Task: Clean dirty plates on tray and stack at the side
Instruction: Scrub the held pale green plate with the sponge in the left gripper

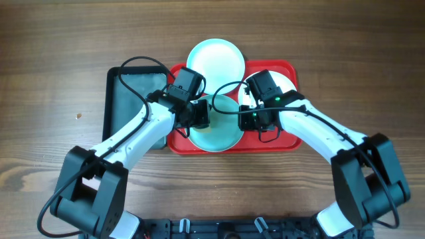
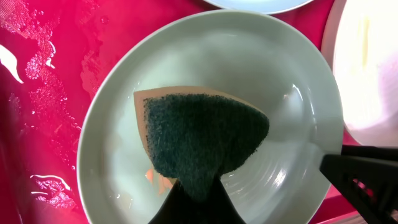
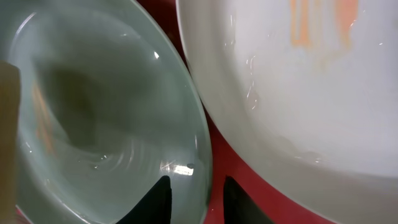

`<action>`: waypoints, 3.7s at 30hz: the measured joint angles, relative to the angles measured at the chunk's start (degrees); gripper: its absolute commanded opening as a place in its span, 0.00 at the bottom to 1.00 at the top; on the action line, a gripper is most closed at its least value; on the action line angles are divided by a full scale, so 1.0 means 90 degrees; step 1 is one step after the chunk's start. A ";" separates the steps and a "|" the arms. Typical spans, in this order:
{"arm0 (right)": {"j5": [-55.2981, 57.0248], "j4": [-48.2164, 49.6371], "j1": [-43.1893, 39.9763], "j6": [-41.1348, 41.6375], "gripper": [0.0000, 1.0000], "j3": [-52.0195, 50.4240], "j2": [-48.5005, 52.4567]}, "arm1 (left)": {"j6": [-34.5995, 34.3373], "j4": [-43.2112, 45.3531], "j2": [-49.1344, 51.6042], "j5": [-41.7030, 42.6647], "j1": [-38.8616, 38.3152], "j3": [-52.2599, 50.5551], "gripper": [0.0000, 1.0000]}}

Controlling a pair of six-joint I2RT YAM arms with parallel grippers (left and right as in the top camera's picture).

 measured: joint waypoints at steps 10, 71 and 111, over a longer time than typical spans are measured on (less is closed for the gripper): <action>-0.0029 0.0148 0.0000 0.0141 0.04 0.0000 0.0066 | -0.0168 -0.0100 0.0000 -0.0481 -0.0002 0.0000 0.04; -0.0291 0.0182 0.0000 0.0143 0.04 -0.0012 0.0066 | -0.0355 0.1270 -0.0012 -0.0918 -0.0238 -0.1212 0.04; -0.0291 0.0219 0.0000 0.0146 0.04 -0.0012 0.0066 | -0.0634 0.1457 -0.0102 -0.1496 -0.0313 -0.1370 0.04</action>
